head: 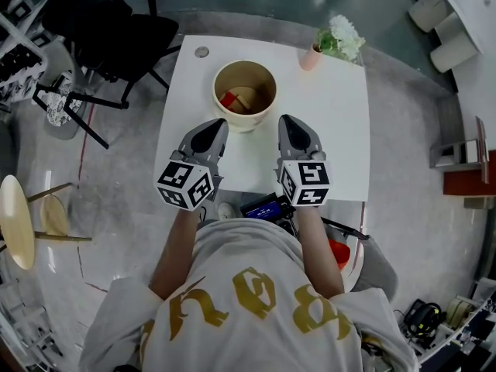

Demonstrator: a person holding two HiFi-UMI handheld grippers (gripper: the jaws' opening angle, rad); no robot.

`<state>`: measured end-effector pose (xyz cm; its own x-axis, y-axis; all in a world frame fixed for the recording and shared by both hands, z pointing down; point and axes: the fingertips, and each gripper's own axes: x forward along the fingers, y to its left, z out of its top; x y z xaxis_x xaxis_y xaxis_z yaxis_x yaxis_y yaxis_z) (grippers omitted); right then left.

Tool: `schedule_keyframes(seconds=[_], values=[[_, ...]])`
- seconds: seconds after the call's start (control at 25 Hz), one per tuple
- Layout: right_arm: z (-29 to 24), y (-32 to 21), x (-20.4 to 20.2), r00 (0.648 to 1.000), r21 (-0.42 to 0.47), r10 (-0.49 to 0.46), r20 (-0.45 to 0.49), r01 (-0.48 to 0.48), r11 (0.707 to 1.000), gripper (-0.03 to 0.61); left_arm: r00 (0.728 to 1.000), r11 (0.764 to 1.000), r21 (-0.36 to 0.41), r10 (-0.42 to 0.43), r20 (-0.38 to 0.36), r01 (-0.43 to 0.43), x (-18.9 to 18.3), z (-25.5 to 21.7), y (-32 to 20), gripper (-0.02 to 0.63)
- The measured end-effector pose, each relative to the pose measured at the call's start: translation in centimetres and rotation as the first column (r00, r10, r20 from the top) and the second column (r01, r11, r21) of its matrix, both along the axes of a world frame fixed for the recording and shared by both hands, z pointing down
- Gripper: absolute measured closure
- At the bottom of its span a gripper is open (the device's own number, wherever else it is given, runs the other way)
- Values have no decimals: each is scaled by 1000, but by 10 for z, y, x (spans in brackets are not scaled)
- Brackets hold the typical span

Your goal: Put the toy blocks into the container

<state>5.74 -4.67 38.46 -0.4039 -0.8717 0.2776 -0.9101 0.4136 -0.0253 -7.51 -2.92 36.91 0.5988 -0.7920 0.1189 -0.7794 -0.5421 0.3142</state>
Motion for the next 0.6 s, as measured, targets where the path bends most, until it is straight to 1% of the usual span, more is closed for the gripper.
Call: schedule_keyframes(seconds=[0.28,0.6], values=[[-2,2,-4,1000,4,-9,-5,9,1000,563,1000,1000,-1,-9,7,9,-4,-1,3,612],[-6,6,-2,1000,8,-2,-4,2,1000,563,1000,1000,6,4,12,-4,-1,-4,8,612]])
